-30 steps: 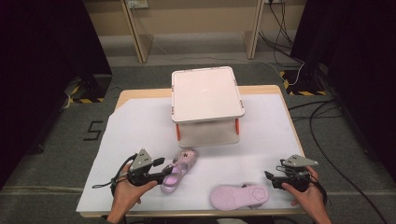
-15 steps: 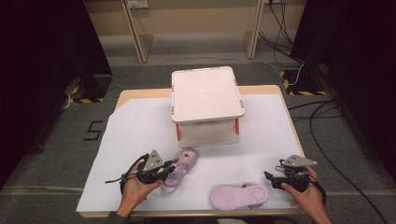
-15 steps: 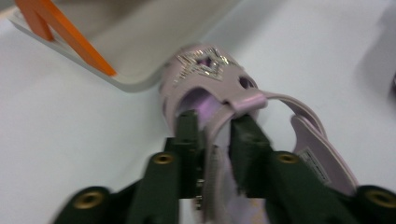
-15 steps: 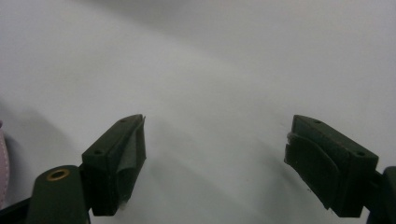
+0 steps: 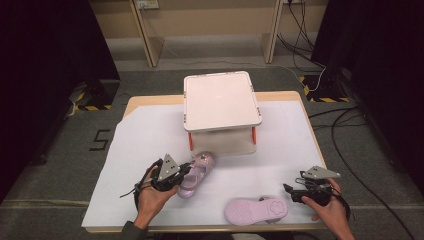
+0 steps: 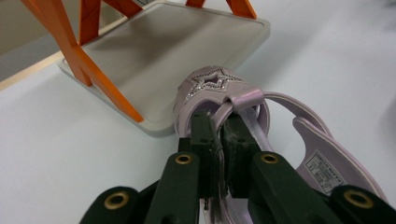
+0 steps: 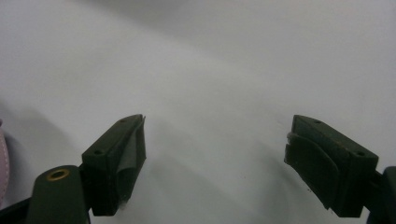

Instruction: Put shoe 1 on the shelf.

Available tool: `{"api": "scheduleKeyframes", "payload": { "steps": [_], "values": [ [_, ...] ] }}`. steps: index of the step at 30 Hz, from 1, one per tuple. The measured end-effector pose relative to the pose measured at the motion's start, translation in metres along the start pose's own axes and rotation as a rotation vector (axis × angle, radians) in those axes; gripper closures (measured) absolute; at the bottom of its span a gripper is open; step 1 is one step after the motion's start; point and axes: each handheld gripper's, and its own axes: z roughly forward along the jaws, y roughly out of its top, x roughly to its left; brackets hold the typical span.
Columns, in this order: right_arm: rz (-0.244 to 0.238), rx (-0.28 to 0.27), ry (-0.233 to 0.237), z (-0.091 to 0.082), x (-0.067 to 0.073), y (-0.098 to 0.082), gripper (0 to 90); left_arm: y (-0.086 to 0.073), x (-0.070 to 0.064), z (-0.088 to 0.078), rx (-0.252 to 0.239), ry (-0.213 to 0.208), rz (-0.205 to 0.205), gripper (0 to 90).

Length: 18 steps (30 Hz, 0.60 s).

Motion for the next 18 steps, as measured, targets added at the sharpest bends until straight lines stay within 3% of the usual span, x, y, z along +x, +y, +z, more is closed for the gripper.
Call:
{"api": "scheduleKeyframes", "payload": {
  "steps": [9, 15, 16, 18],
  "values": [
    [0.007, 0.003, -0.004, -0.001, 0.002, 0.001, 20.1, 0.014, 0.006, 0.025, -0.027, 0.062, 0.000, 84.2],
    [-0.004, 0.003, 0.001, 0.000, 0.003, 0.001, 20.1, 0.023, 0.012, 0.046, -0.044, 0.132, -0.027, 84.3],
    [-0.004, 0.002, 0.001, 0.000, 0.003, 0.001, 20.1, 0.025, 0.013, 0.053, -0.037, 0.159, -0.037, 84.3],
    [-0.004, 0.002, 0.001, 0.000, 0.003, 0.001, 20.1, 0.026, 0.014, 0.056, -0.042, 0.163, -0.043, 84.2]
  ]
}}
